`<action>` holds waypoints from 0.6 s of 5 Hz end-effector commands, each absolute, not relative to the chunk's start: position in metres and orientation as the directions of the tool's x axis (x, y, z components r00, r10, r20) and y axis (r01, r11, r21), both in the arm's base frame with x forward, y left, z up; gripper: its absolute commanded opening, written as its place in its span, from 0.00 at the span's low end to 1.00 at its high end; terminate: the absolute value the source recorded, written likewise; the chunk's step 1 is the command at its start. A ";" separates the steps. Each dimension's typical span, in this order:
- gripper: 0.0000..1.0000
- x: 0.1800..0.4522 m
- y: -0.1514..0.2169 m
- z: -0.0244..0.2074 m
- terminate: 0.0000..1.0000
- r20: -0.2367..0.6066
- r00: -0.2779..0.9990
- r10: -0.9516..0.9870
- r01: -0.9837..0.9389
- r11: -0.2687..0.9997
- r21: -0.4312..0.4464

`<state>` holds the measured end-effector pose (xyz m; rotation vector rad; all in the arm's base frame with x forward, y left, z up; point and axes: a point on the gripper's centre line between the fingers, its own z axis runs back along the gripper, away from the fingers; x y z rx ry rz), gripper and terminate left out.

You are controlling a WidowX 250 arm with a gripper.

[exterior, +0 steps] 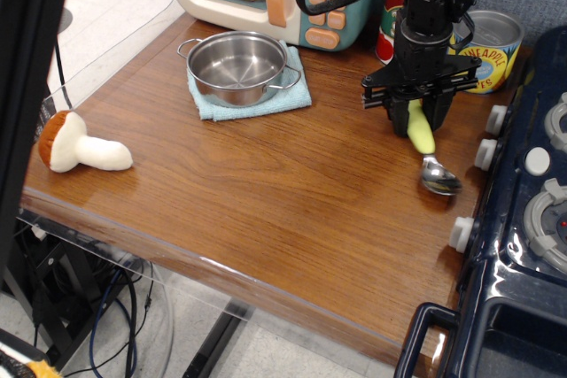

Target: PICK UP THE SPOON AND PUT ANOTHER SIDE OF THE TABLE

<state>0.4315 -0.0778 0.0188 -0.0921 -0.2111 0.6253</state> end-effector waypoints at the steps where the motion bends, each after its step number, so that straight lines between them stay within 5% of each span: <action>1: 0.00 0.440 -0.072 0.049 0.00 0.206 0.778 0.594 -0.563 0.804 -0.191; 3: 0.00 0.432 -0.050 0.105 0.00 0.238 0.725 0.647 -0.587 0.760 -0.278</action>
